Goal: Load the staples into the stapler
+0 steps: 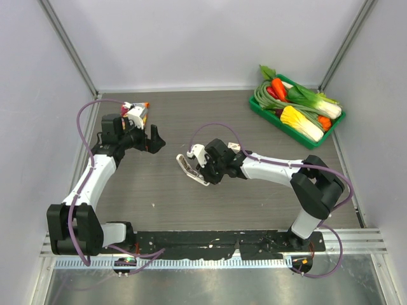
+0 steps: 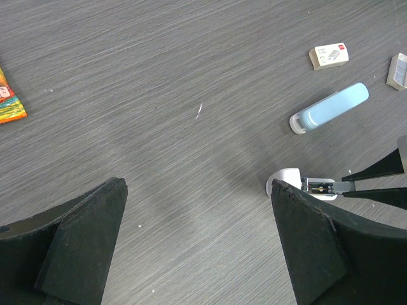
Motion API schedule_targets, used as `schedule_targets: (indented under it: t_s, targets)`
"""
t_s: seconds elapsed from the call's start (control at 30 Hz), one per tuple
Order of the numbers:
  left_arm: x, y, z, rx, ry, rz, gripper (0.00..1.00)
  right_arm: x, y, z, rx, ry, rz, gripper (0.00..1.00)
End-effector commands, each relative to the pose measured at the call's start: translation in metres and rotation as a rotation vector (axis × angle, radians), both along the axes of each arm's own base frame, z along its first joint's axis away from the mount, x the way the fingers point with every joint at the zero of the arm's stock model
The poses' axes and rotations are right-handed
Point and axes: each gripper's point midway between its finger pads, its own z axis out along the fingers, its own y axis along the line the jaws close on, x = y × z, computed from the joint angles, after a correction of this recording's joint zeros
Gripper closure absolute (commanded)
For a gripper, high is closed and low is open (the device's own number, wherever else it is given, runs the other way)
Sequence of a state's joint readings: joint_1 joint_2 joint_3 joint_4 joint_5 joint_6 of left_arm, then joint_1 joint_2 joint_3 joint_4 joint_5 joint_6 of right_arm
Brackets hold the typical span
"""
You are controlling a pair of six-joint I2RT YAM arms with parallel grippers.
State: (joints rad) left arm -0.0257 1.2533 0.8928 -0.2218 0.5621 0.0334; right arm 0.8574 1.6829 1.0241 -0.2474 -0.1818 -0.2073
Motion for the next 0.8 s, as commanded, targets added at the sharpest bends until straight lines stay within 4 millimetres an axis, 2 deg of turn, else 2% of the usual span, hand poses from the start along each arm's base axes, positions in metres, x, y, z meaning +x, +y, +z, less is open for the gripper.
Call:
schedule_targets:
  t_s: [0.0, 0.77]
  targets:
    - [0.003, -0.001, 0.011, -0.017, -0.049, -0.009, 0.00, 0.008, 0.011, 0.014, 0.034, -0.042, 0.008, 0.85]
    - [0.003, -0.002, 0.010, -0.018, -0.047, -0.010, 0.00, 0.002, 0.007, 0.028, 0.038, -0.049, 0.031, 0.84]
